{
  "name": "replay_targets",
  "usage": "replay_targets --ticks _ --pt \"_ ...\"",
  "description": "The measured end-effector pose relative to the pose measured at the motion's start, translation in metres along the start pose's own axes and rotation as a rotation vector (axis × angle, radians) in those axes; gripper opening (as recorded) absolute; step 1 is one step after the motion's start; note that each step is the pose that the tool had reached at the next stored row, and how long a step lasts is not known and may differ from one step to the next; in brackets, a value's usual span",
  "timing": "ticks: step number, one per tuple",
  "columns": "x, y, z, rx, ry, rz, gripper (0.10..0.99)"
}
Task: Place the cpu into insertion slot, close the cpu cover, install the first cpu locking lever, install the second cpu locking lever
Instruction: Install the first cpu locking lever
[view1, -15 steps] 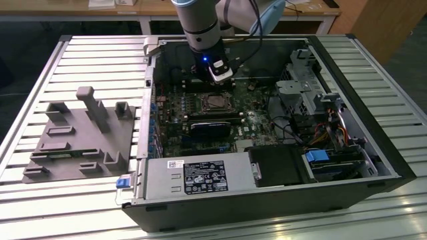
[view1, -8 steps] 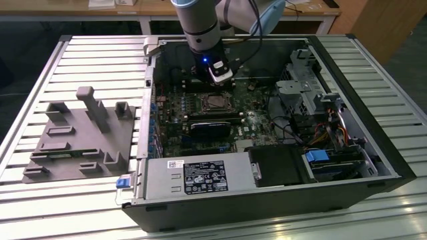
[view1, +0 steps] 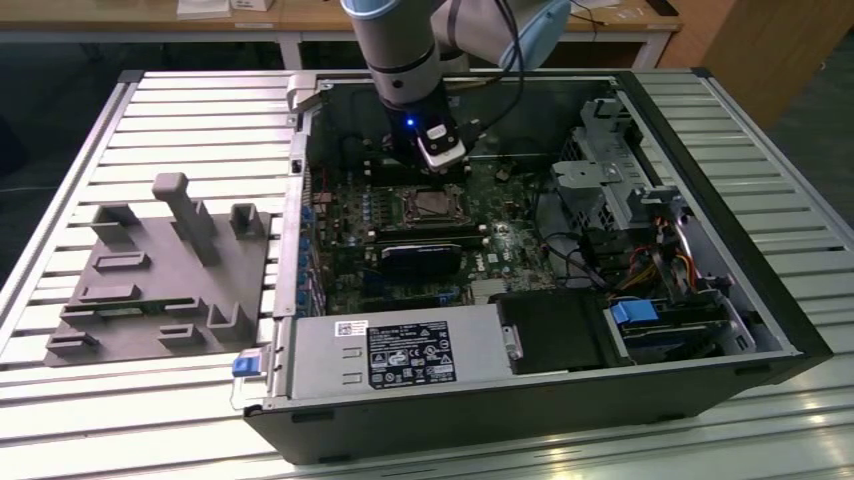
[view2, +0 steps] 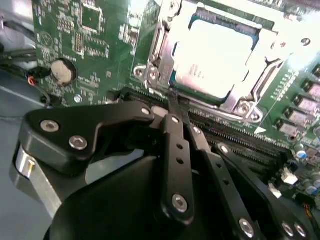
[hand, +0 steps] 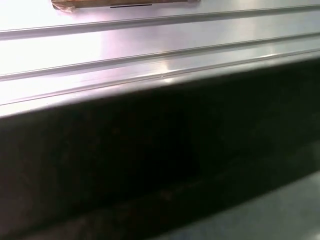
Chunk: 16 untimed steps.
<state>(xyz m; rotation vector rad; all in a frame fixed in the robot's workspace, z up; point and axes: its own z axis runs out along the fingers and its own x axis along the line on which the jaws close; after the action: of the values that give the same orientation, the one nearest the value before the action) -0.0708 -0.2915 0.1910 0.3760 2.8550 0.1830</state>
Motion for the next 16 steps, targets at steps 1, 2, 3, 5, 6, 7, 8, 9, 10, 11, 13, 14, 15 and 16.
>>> replay_targets --ticks 1,2,3,5,6,7,8,9,10,11,13,14,15,16 --pt "0.0001 -0.0001 0.0003 0.0 0.0001 0.0 0.106" --pt "0.0001 -0.0001 0.0003 0.0 0.0001 0.0 0.106" --pt "0.0001 -0.0001 0.0003 0.0 0.0001 0.0 0.106" --pt "0.0001 -0.0001 0.0003 0.0 0.0 0.0 0.106" --pt "-0.0001 0.0001 -0.0002 0.0 -0.0002 0.0 0.106" --pt "-0.0004 0.0003 -0.0012 -0.001 -0.0003 0.0 0.106" --pt "-0.0007 0.0005 -0.0027 0.0 -0.0001 0.0 0.106" --pt "-0.0011 0.0007 -0.0042 0.0 -0.0001 0.0 0.106" --pt "-0.0015 0.001 -0.0058 0.0 -0.0001 0.0 0.106" --pt "-0.0019 0.0012 -0.0076 0.0 -0.0001 0.0 0.106" --pt "-0.0028 0.0018 -0.0112 0.0 -0.0001 0.0 0.106" --pt "-0.0032 0.0021 -0.013 0.0 -0.0001 0.0 0.106" --pt "-0.0036 0.0024 -0.0147 0.0 -0.0001 0.0 0.106" --pt "-0.0041 0.0027 -0.0164 0.0 0.0 0.0 0.106"
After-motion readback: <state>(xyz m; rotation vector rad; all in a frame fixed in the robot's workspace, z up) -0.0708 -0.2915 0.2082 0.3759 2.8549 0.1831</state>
